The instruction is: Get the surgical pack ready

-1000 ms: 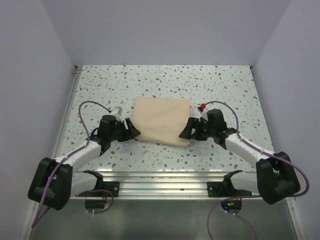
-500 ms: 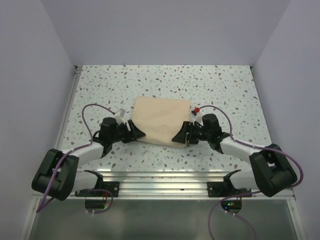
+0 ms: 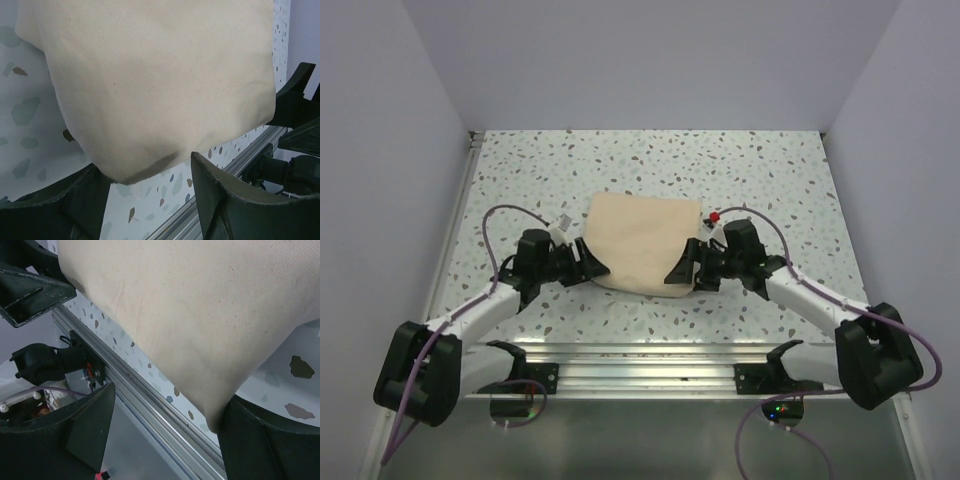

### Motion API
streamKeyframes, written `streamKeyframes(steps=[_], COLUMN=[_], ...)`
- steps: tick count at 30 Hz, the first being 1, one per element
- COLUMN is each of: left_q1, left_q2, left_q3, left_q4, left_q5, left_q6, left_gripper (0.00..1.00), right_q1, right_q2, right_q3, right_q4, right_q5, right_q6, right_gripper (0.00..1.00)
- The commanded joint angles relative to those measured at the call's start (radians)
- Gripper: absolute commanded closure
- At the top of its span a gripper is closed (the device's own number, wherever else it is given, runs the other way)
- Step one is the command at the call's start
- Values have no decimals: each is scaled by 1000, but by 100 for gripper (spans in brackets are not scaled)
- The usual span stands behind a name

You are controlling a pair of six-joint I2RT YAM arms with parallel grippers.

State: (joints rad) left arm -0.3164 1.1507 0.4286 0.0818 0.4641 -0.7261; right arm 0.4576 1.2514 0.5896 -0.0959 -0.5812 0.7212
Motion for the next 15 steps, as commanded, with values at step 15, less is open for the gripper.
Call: streamKeyframes(steps=[15], left_q1=[-7], left_q2=[-199], left_q3=[151], left_q4=[-389], left_q5=[107], left_q6=[50], left_gripper=[31], right_q1=[6], right_q2=[-201], right_q3=[45], right_q4=[-119], right_q5=[21], right_q6=[84], right_gripper=[21])
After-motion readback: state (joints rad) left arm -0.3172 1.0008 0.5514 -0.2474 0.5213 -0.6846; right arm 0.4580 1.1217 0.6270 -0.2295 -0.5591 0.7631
